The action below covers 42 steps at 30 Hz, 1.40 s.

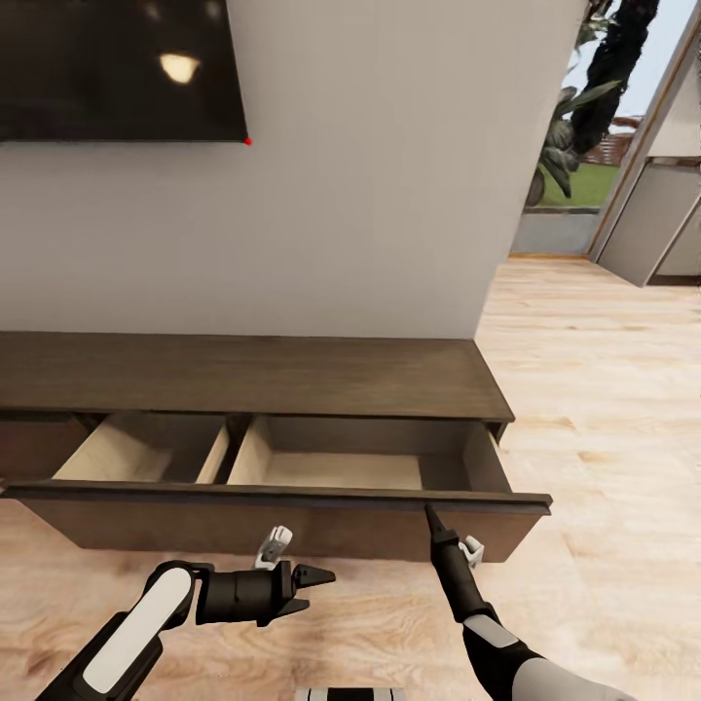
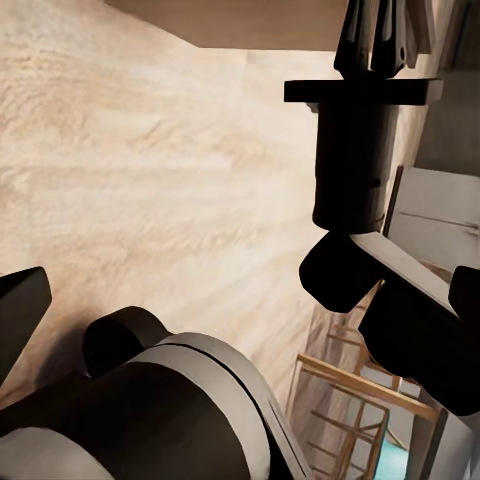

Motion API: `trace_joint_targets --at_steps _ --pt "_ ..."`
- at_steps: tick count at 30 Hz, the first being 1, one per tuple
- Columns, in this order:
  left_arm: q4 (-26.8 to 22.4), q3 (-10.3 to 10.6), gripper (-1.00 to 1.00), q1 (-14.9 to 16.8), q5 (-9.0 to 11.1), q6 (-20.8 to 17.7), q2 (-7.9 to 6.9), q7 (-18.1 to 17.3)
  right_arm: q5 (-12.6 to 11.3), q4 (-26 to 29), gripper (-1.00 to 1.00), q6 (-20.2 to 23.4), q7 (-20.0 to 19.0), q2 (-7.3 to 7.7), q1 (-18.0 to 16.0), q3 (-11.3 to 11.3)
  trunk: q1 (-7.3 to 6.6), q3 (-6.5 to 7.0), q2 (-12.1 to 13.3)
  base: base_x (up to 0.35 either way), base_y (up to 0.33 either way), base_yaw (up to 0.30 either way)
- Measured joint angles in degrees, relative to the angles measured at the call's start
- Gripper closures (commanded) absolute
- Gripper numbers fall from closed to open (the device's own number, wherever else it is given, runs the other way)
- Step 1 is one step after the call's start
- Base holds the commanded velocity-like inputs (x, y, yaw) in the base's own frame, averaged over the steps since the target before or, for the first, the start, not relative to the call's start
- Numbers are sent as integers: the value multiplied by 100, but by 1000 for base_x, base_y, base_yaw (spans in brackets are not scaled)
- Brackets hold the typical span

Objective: Place each of the two pumpkins and all three candles from the living room inside a cabinet in the living room (use any cabinet), then make sure every cabinet is closed, and position the cauldron so it is next to a table in the living room.

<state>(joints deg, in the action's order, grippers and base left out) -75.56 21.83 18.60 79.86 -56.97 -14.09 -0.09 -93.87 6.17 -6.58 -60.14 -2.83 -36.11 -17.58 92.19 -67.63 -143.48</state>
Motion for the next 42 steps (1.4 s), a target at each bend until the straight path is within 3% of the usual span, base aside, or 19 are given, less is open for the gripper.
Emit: trace_joint_targets --at_steps 11,42 --pt "0 -1 -100 0 2 0 -1 0 5 2 100 0 2 0 0 -27 -1 0 0 -188 0 0" --pt "1 1 -100 1 5 0 -1 -1 -4 -79 100 37 -18 8 -57 -75 -1 0 1 -42 0 0"
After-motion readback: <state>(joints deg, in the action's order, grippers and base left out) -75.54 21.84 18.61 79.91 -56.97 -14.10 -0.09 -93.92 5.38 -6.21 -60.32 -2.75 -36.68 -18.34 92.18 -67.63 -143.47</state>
